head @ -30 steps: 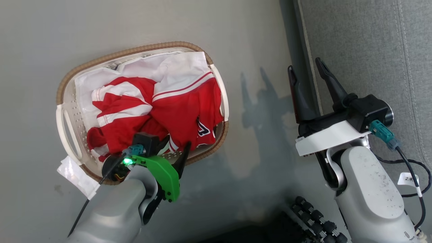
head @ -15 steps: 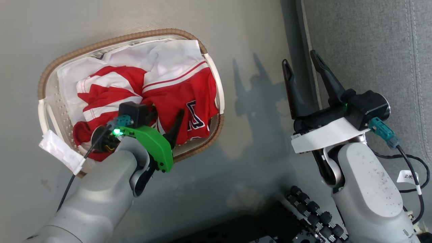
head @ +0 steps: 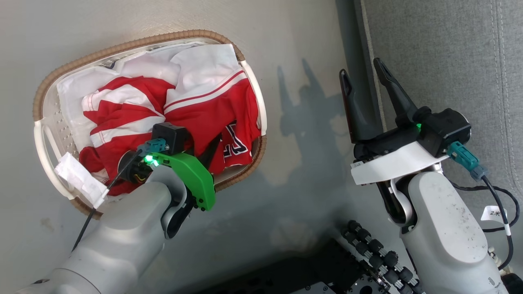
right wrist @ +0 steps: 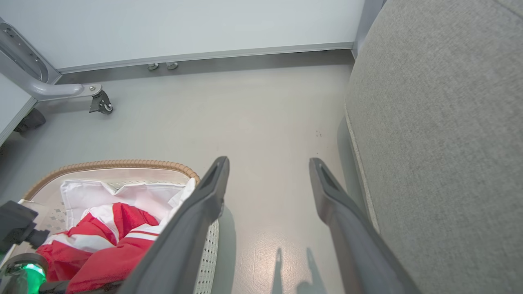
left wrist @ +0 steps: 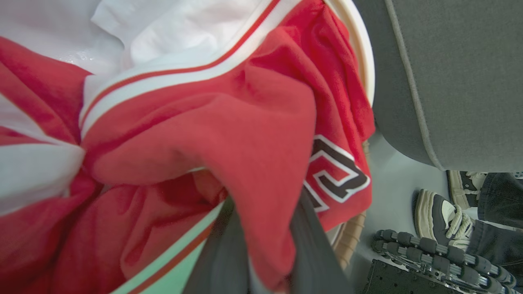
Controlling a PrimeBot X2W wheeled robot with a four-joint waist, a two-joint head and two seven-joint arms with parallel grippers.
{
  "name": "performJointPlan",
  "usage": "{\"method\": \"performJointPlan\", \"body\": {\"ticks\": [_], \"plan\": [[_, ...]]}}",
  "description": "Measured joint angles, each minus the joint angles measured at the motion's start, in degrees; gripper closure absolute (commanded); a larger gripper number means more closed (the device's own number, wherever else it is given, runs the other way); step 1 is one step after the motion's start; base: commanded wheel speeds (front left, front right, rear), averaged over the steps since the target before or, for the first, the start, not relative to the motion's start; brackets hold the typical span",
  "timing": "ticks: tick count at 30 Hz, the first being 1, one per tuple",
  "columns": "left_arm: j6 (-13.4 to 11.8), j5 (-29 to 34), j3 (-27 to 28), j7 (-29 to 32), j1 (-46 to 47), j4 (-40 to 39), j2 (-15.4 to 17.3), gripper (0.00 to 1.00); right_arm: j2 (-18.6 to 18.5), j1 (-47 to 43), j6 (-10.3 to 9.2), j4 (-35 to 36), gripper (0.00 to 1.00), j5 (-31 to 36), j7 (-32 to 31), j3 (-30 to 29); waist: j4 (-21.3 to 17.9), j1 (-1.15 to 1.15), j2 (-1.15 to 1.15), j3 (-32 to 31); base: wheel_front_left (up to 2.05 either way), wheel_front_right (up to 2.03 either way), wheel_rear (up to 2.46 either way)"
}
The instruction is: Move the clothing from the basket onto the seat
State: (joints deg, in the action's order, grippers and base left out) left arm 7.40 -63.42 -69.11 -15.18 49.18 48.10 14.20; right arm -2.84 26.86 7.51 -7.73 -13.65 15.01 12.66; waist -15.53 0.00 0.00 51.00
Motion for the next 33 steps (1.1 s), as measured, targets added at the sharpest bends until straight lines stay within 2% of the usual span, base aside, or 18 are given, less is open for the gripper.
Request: {"method": "performJointPlan", "body": {"ticks": [9,18,23,33], "plan": [[0.0,2.0,1.9,0.0,-1.0,-1.9,1.6,1.0,0.0,0.1,0.0,-1.0,0.0,0.7,0.0,0.2,0.6,0.0,0.0,-2.9,0.0,0.0,0.0],[0.0,9.4,10.7,0.0,-7.9,-4.6,1.9,1.0,0.0,-0.8,0.0,-4.2,0.0,0.5,0.0,0.6,2.0,0.0,0.0,-9.7,0.0,0.0,0.0],[0.0,13.7,13.8,0.0,-11.3,-7.4,1.6,1.0,0.0,-2.2,0.0,-6.0,0.0,0.5,0.0,0.8,3.0,0.0,0.0,-14.1,0.0,0.0,0.0],[0.0,18.5,23.6,0.0,-19.2,-12.2,0.6,1.0,0.1,-6.5,0.0,-9.6,0.0,2.0,0.0,0.6,5.2,0.0,0.0,-24.3,0.0,0.0,0.0]]}}
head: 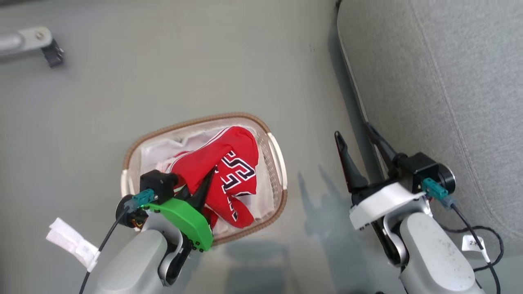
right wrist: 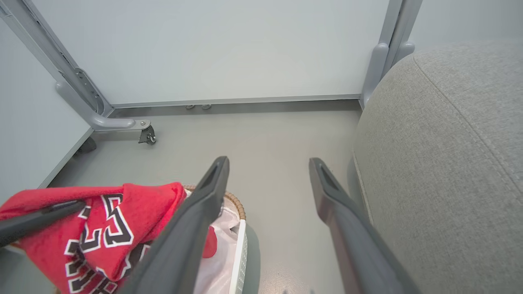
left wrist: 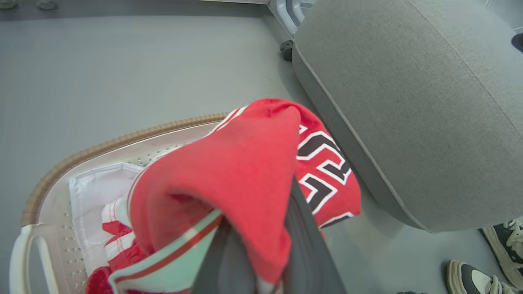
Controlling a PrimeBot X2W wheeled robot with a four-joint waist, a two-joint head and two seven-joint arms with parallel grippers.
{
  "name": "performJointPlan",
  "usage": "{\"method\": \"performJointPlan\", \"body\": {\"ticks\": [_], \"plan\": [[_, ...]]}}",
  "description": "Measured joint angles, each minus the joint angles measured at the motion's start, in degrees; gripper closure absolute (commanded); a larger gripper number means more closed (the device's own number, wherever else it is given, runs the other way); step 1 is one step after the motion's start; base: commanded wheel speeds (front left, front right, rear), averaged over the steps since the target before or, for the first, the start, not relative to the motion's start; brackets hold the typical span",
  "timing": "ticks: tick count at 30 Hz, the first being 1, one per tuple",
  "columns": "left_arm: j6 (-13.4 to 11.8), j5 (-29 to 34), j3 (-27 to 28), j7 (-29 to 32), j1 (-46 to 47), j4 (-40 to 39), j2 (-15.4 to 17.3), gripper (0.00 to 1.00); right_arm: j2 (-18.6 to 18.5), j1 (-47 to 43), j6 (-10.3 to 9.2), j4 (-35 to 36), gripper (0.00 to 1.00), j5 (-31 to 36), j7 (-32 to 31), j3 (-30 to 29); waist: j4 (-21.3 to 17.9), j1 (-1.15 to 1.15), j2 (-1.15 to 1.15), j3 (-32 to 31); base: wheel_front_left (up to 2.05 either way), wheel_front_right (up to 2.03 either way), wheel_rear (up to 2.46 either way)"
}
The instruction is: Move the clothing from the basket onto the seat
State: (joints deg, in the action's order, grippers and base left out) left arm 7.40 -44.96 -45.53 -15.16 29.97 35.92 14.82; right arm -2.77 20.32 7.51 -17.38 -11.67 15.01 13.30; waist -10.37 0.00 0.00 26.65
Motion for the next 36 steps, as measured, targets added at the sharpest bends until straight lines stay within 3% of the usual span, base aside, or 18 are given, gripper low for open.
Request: {"method": "performJointPlan", "body": {"ticks": [15,26,36], "plan": [[0.0,9.1,12.0,0.0,-7.3,-12.0,-1.6,1.0,0.0,-7.1,0.01,-3.4,0.0,-0.9,0.0,0.2,4.4,0.0,0.0,-13.6,0.0,0.0,0.0],[0.0,12.7,14.9,0.0,-7.2,-19.6,-2.4,1.0,0.0,-11.5,0.01,-4.2,0.0,-1.5,0.0,1.8,6.4,0.0,0.0,-22.0,0.0,0.0,0.0],[0.0,13.8,15.5,0.0,-4.8,-24.4,-2.1,1.0,0.0,-12.9,0.0,-4.3,0.0,-2.6,0.0,3.6,6.9,0.0,0.0,-24.6,0.0,0.0,0.0]]}}
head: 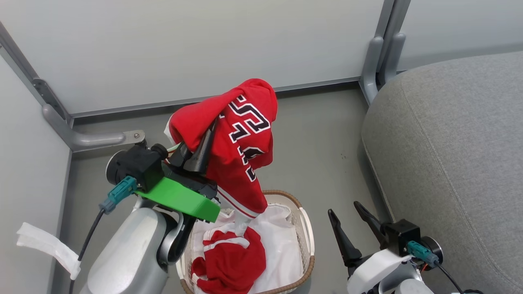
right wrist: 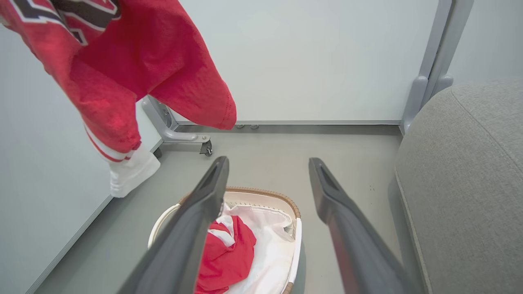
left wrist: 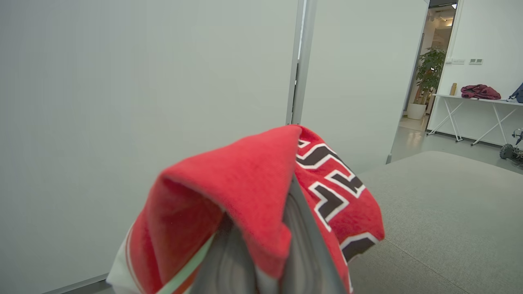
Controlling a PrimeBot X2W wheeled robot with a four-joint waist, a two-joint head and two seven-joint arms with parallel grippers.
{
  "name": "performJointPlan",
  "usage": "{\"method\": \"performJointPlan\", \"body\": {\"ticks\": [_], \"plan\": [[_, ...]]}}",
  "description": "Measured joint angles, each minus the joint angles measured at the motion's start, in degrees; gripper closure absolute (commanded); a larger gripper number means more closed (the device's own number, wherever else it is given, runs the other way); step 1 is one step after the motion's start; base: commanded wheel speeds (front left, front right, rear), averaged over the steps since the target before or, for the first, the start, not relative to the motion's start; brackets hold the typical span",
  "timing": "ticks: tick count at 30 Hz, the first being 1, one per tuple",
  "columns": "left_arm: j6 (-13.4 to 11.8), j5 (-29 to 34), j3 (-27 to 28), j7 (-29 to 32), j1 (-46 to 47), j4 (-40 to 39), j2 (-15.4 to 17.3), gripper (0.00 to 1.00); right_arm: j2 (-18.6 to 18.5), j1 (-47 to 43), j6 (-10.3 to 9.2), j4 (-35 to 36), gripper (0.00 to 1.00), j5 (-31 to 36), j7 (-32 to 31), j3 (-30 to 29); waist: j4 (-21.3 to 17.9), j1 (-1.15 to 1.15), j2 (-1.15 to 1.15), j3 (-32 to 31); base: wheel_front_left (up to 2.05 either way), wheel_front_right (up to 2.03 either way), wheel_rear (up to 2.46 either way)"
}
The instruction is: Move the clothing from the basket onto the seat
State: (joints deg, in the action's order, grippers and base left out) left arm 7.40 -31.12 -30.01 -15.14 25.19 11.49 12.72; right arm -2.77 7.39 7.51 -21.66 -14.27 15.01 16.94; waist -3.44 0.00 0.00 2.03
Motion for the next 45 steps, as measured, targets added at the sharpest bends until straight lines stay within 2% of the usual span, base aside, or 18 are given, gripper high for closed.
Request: {"method": "performJointPlan", "body": {"ticks": [5,16,28,40,41,42,43,45], "plan": [[0.0,0.0,0.0,0.0,0.2,-0.4,0.0,1.0,-0.1,0.5,0.0,1.5,0.0,-0.8,0.0,3.0,0.0,0.0,0.0,0.4,0.0,0.0,0.0],[0.0,0.2,-1.1,0.0,0.7,0.0,-0.9,1.0,0.0,10.9,0.0,7.1,0.0,-4.0,0.1,16.6,0.8,0.0,0.0,1.4,0.0,0.0,0.0],[0.0,-0.6,-3.9,0.0,1.1,0.3,-2.1,1.0,0.0,17.7,0.0,2.3,0.0,-5.9,0.1,20.3,3.3,0.0,0.0,1.6,0.0,0.0,0.0],[0.0,-2.2,-8.0,0.0,1.4,1.0,-3.9,1.0,-0.1,22.2,0.0,-0.2,0.0,-6.2,0.1,21.0,5.9,0.0,0.0,1.9,0.0,0.0,0.0],[0.0,-2.4,-8.3,0.0,1.4,1.1,-4.0,1.0,0.0,22.4,0.01,-0.4,0.29,-6.9,0.1,21.1,6.2,0.0,0.0,1.9,0.0,0.0,0.0],[0.0,-2.5,-8.5,0.0,1.4,1.1,-4.1,1.0,0.0,22.6,0.0,-0.5,0.78,-7.1,0.1,21.1,6.3,0.0,0.0,1.8,0.0,0.0,0.0],[0.0,-2.5,-8.8,0.0,1.4,1.2,-4.2,1.0,0.0,22.7,0.0,-0.4,1.0,-7.3,0.1,21.2,6.5,0.0,0.0,1.7,0.0,0.0,0.0],[0.0,-2.6,-8.8,0.0,1.4,1.3,-4.2,1.0,0.0,22.7,0.0,-0.1,1.0,-7.5,0.1,20.8,6.8,0.0,0.0,1.6,0.0,0.0,0.0]]}}
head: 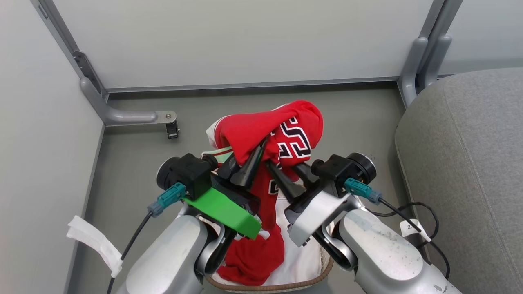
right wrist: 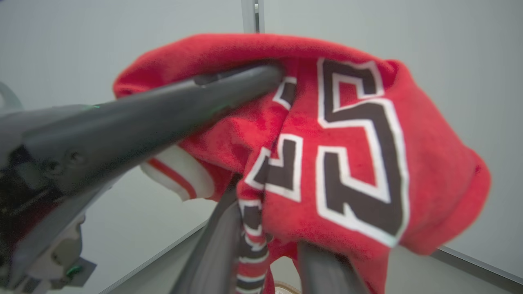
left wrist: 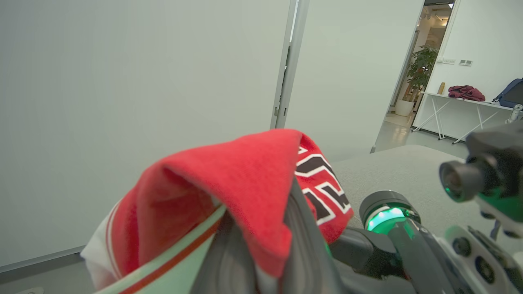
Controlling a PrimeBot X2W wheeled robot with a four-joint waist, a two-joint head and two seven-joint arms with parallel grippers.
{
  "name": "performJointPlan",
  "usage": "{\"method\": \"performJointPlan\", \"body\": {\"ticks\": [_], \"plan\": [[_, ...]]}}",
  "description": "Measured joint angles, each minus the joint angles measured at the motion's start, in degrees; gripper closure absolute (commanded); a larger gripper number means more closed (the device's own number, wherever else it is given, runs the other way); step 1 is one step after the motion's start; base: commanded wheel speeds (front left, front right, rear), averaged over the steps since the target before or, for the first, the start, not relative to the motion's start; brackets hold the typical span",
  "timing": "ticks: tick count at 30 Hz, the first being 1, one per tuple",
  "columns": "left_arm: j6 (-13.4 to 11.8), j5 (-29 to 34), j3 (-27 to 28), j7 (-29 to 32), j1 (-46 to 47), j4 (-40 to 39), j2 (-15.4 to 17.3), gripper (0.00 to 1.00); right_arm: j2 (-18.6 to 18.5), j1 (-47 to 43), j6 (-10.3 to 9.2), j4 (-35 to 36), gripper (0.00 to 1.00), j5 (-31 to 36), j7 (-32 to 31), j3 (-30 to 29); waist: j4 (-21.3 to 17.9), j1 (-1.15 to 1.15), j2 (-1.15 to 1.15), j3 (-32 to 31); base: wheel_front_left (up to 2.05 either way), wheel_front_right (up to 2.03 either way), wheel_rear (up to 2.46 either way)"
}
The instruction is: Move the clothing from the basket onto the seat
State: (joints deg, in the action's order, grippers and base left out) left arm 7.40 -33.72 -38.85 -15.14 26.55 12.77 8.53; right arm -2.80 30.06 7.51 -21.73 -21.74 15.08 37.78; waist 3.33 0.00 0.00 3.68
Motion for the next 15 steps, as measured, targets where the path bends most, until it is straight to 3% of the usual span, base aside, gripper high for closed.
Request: {"method": "performJointPlan", "body": {"ticks": [4,5,7,8,15], "plan": [[0.0,0.8,1.2,0.0,-0.1,0.4,0.0,1.0,0.0,-0.3,0.01,0.5,1.0,0.8,0.0,-0.8,0.0,0.0,0.0,0.3,0.0,0.0,0.0],[0.0,1.2,1.7,0.0,-0.2,0.5,0.0,0.8,0.0,-0.4,0.01,0.6,1.0,1.0,0.0,-1.1,-0.1,0.0,0.0,0.4,0.0,0.0,0.0],[0.0,1.9,3.0,0.0,-0.8,0.6,-0.1,0.07,0.1,-1.0,0.01,0.9,1.0,1.2,0.0,-1.5,-0.6,0.0,0.0,0.5,0.0,0.0,0.0],[0.1,2.0,3.6,0.0,-1.2,0.7,-0.4,0.0,0.1,-1.3,0.01,0.9,1.0,1.3,0.0,-1.7,-0.8,0.0,0.0,0.5,0.0,0.0,0.0],[0.1,4.1,6.0,0.0,-3.1,0.9,-0.5,0.0,0.0,-3.9,0.01,1.1,1.0,2.9,0.0,-7.0,-3.5,0.0,0.0,0.4,0.0,0.0,0.0]]}}
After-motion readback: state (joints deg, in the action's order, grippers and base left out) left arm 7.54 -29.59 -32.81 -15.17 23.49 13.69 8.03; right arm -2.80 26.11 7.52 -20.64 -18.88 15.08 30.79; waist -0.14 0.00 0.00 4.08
